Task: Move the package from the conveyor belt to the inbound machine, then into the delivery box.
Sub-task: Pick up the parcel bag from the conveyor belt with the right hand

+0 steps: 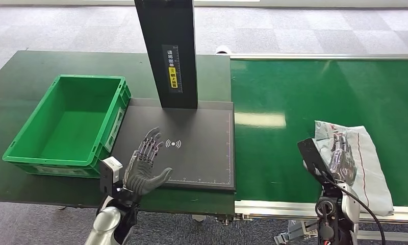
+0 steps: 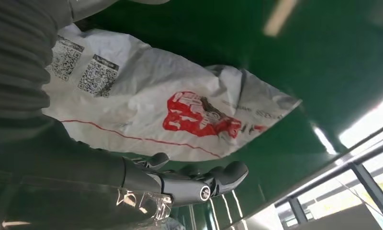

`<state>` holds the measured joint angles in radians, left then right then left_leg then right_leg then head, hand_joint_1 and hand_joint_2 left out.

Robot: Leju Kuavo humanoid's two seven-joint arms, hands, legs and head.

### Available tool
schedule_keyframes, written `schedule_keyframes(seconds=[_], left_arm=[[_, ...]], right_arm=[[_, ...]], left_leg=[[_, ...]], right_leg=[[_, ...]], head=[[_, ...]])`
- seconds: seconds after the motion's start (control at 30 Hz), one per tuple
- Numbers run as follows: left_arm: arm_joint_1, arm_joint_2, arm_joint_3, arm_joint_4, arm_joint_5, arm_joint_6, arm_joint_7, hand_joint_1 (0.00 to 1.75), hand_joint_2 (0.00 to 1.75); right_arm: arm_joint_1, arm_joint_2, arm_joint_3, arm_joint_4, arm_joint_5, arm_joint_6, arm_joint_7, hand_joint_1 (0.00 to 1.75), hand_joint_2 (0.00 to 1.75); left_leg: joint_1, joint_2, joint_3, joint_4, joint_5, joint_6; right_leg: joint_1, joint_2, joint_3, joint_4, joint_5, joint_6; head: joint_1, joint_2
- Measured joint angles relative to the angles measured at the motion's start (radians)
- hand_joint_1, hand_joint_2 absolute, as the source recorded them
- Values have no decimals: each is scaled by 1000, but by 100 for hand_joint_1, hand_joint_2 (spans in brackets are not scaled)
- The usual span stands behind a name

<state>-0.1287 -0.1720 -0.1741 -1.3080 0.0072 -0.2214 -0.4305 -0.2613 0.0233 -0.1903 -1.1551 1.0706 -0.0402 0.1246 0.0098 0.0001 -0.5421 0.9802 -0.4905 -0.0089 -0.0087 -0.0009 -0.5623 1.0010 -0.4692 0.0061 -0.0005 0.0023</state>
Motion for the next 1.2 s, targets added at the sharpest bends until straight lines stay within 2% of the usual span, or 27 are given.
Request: schedule_keyframes(seconds=[0.3, 0.5, 0.6, 0.7, 0.83, 1.07, 1.13, 1.2], left_arm=[[-21, -5, 5, 22, -1, 14, 3, 0, 175], [-31, -5, 17, 35, 2, 24, 5, 0, 175], [-30, -7, 23, 35, 2, 30, 6, 0, 175], [-18, -10, 31, 30, 2, 33, 6, 0, 175], [5, -12, 38, 12, 1, 33, 6, 0, 175], [36, -12, 50, -25, 0, 30, 5, 0, 175], [40, -12, 53, -31, 0, 26, 5, 0, 175], [41, -12, 56, -34, -2, 22, 5, 0, 175]], right_arm=[[-76, -30, -3, 247, 103, 59, 90, 0, 175], [-109, -48, -5, 353, 112, 53, 106, 0, 175], [-113, -51, -11, 375, 117, 11, 109, 0, 175], [-115, -49, -21, 376, 121, -73, 104, 0, 175], [-115, -38, -43, 340, 107, -122, 79, 0, 175], [-75, -4, -75, 171, 61, -216, -16, 0, 175], [-62, 4, -80, 123, 64, -223, -29, 0, 175], [-52, 9, -83, 92, 85, -190, -7, 0, 175]], left_leg=[[0, 0, 0, 0, 0, 0], [0, 0, 0, 0, 0, 0], [0, 0, 0, 0, 0, 0], [0, 0, -1, 0, 0, 0], [0, 0, 0, 0, 0, 0], [0, 0, 0, 0, 0, 0], [0, 0, 0, 0, 0, 0], [0, 0, 0, 0, 0, 0]], right_leg=[[0, 0, 0, 0, 0, 0], [0, 0, 0, 0, 0, 0], [0, 0, 0, 0, 0, 0], [0, 0, 0, 0, 0, 0], [0, 0, 0, 0, 0, 0], [0, 0, 0, 0, 0, 0], [0, 0, 0, 0, 0, 0], [0, 0, 0, 0, 0, 0]], head=[[0, 0], [0, 0], [0, 0], [0, 0], [0, 0], [0, 0], [0, 0], [0, 0]])
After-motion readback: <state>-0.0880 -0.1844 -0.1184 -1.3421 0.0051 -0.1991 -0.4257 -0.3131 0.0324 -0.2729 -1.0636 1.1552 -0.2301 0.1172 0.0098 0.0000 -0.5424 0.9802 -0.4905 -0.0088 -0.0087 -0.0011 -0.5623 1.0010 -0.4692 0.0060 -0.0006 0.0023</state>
